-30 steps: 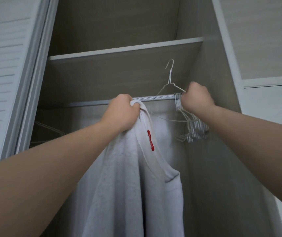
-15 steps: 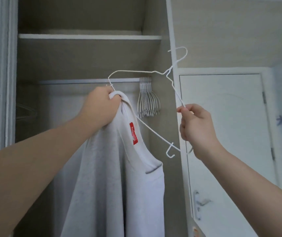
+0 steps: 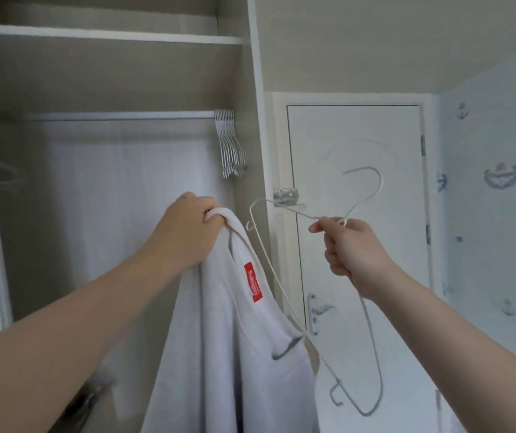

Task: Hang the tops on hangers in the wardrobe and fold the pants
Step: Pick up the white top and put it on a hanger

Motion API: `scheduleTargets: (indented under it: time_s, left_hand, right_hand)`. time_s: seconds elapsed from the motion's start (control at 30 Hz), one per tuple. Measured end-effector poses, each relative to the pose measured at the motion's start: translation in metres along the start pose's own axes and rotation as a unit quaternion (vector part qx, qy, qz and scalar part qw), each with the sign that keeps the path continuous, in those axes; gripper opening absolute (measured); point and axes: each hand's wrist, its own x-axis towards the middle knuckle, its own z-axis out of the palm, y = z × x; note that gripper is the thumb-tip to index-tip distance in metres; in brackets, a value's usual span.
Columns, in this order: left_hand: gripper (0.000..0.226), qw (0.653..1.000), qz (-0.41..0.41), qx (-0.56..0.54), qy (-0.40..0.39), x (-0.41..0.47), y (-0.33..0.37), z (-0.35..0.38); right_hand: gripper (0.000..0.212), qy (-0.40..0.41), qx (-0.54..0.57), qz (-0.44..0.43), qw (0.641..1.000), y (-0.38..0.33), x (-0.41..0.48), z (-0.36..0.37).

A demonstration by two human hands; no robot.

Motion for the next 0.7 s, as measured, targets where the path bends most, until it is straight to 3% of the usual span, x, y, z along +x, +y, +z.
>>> scheduleTargets:
  time_s: [0.1, 0.27, 0.33, 0.43, 0.53, 0.7]
  left_hand:
    - [0.017, 0.999, -0.033, 0.02, -0.01, -0.015, 0.013, 0.016]
    - [0.022, 0.984, -0.163, -0.042, -0.063, -0.031, 0.04, 0.055]
    - [0.021, 0.953, -0.251, -0.133, -0.103, -0.038, 0.049, 0.073]
    - [0.015, 0.876, -0.377, -0.268, -0.135, -0.054, 0.062, 0.099]
    - [0.004, 0.856, -0.411, -0.278, -0.148, -0.066, 0.079, 0.121]
    - [0.016, 0.872, -0.39, -0.222, -0.196, -0.076, 0.125, 0.142]
  right_hand:
    - [0.025, 0.003, -0.007, -0.053, 0.999, 0.003, -0.027, -0.027]
    - [0.023, -0.018, -0.026, -0.105, 0.994, 0.012, -0.085, -0.08]
    - [0.025, -0.023, -0.036, -0.118, 0.992, 0.021, -0.107, -0.104]
    - [0.025, -0.033, -0.051, -0.119, 0.991, 0.036, -0.14, -0.138]
    - [0.029, -0.034, -0.073, -0.11, 0.991, 0.052, -0.171, -0.169]
    - [0.025, -0.05, -0.161, -0.073, 0.983, 0.071, -0.2, -0.204]
